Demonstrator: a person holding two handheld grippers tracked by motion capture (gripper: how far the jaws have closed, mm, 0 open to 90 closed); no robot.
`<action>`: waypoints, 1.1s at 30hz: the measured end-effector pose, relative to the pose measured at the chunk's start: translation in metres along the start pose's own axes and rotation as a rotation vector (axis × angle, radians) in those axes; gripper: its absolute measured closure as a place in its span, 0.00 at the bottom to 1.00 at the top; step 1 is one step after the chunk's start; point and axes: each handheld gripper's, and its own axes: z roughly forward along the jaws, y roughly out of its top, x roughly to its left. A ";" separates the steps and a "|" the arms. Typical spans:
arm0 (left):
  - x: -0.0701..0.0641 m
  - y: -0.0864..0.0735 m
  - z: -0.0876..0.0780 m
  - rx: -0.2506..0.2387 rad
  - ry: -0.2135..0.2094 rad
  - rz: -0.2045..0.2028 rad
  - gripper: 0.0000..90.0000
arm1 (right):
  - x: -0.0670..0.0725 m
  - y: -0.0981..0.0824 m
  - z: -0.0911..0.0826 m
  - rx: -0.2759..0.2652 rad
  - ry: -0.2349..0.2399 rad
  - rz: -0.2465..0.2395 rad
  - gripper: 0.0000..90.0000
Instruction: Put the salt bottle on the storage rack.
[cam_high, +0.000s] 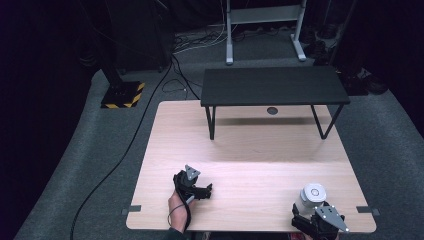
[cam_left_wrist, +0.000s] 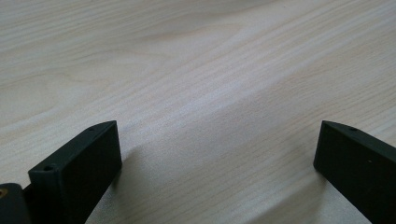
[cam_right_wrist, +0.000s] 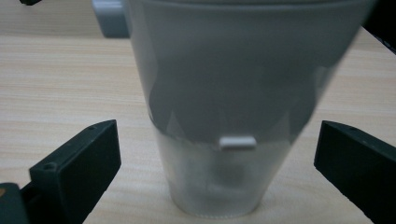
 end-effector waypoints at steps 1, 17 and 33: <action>-0.001 0.000 0.000 -0.001 0.002 0.001 0.00 | 0.001 0.002 0.002 0.004 0.000 -0.001 0.00; -0.002 0.000 0.000 -0.003 0.007 0.008 0.00 | 0.007 -0.004 0.009 -0.051 -0.033 0.018 0.33; -0.004 -0.001 -0.001 -0.006 0.013 0.015 0.00 | 0.002 0.007 -0.001 -0.059 -0.017 0.010 0.33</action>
